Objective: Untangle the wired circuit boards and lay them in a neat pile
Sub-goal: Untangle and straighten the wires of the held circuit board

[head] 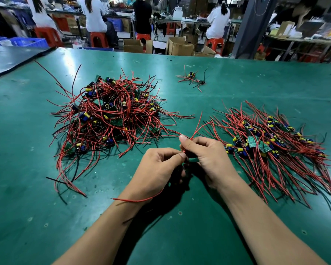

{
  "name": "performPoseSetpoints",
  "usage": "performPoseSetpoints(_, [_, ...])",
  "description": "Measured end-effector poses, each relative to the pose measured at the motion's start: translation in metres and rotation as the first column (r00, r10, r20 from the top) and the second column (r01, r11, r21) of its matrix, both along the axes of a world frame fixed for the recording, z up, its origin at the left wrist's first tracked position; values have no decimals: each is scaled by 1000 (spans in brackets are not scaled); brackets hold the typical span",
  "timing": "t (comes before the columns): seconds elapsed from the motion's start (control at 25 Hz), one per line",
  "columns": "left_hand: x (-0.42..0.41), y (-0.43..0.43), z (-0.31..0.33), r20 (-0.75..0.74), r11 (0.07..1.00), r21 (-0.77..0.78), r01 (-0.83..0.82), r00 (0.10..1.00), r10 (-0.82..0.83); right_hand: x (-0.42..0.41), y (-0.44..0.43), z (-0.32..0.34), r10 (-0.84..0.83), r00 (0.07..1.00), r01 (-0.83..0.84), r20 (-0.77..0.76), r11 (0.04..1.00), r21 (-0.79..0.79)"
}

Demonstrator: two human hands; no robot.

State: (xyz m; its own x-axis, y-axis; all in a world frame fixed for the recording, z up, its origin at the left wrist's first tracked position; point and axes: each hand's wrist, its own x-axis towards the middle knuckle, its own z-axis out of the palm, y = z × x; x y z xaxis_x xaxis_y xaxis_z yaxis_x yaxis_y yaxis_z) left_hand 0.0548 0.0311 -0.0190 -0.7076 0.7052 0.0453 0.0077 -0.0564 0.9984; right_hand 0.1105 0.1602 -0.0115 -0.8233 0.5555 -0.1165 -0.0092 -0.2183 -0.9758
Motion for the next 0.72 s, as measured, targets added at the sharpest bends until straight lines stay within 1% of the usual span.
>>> performPoseSetpoints(0.2, [2, 0, 0, -48, 997, -68, 32, 998, -35, -3, 13, 0, -175, 984, 172, 14, 977, 126])
performPoseSetpoints(0.28, [2, -2, 0, -52, 996, -85, 29, 998, -33, -3, 13, -3, -203, 979, 198, 22, 972, 124])
performPoseSetpoints(0.32, [2, -3, 0, -42, 996, -83, 24, 999, -27, -4, 11, -4, -184, 983, 182, 18, 979, 96])
performPoseSetpoints(0.4, [3, -3, 0, -15, 998, -66, 9, 1000, -10, -4, 5, -3, -82, 997, 81, 10, 997, 19])
performPoseSetpoints(0.48, [3, -3, 1, -10, 999, -44, 2, 1000, -3, -1, 1, 0, 108, 994, -107, 26, 993, -42])
performPoseSetpoints(0.56, [3, -3, 2, -17, 1000, -29, 6, 1000, -7, 4, -1, 3, 280, 959, -276, 43, 958, -77])
performPoseSetpoints(0.6, [2, -3, 2, -8, 1000, -28, 10, 1000, -10, 5, -1, 3, 305, 951, -301, 47, 950, -78])
performPoseSetpoints(0.64, [1, -4, 2, 14, 999, -28, 16, 1000, -15, 6, -2, 3, 287, 956, -283, 55, 957, -62])
performPoseSetpoints(0.72, [-1, -5, 2, 75, 999, -18, 34, 997, -32, 5, -1, 2, 166, 983, -168, 73, 985, 29])
